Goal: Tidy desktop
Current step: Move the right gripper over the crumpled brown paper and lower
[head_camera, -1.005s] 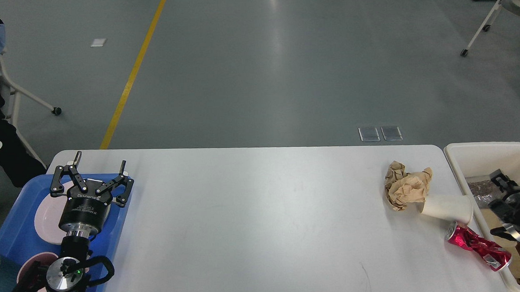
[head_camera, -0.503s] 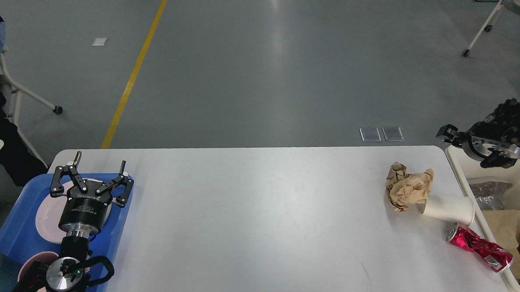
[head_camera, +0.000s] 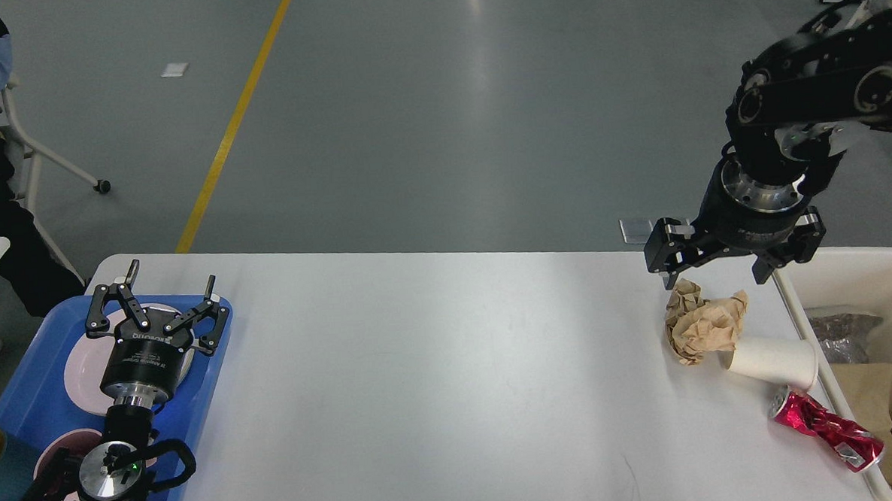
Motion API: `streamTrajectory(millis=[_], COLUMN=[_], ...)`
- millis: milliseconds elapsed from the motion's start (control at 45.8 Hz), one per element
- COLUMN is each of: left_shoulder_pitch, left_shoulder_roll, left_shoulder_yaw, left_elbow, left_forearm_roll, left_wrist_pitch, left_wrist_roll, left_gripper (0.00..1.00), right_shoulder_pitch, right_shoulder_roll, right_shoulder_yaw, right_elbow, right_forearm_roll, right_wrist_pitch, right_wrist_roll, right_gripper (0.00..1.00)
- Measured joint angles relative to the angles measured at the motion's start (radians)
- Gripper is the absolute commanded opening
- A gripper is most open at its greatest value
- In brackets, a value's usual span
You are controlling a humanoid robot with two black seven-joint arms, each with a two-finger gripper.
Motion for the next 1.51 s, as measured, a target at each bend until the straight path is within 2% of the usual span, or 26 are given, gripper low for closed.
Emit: streamTrajectory(millis=[109,262,503,656,874,961,1071,1158,1399,1508], left_shoulder_pitch=[0.0,0.0,0.0,0.0,0.0,0.0,0.0,0.0,0.0,0.0], left_shoulder_roll=[0.0,0.0,0.0,0.0,0.0,0.0,0.0,0.0,0.0,0.0], left_shoulder_yaw=[0.0,0.0,0.0,0.0,0.0,0.0,0.0,0.0,0.0,0.0], left_elbow=[0.0,0.0,0.0,0.0,0.0,0.0,0.0,0.0,0.0,0.0], left_forearm_roll=[0.0,0.0,0.0,0.0,0.0,0.0,0.0,0.0,0.0,0.0], left_wrist_pitch=[0.0,0.0,0.0,0.0,0.0,0.0,0.0,0.0,0.0,0.0], left_wrist_roll=[0.0,0.0,0.0,0.0,0.0,0.0,0.0,0.0,0.0,0.0], left_gripper=[0.96,0.96,0.96,0.96,0.96,0.96,0.96,0.96,0.96,0.96], right_shoulder_pitch=[0.063,0.071,-0.06,-0.228,-0.481,-0.631,-0.756,-0.826,-0.949,-0.986], right_shoulder_roll=[-0.009,-0.044,-0.067,-0.039,-0.021,-0.009,0.002,0.006,0.049,0.065], right_shoulder_yaw=[0.0,0.001,0.005,0.012,0.031,0.061,0.121,0.17,0.194,0.197], right_elbow=[0.065,0.072,-0.036,-0.196,-0.518,-0.694,-0.818,-0.872,-0.893,-0.894], right_forearm_roll=[0.036,0.058,0.061,0.06,0.054,0.054,0.055,0.055,0.047,0.047], right_wrist_pitch=[0.009,0.004,-0.065,-0.081,-0.1,-0.123,-0.143,-0.186,-0.433,-0.507], right_wrist_roll=[0.0,0.004,0.006,0.001,0.008,0.009,0.009,0.011,0.011,0.011], right_gripper=[1.0,1.0,1.0,1.0,1.0,1.0,1.0,1.0,1.0,1.0])
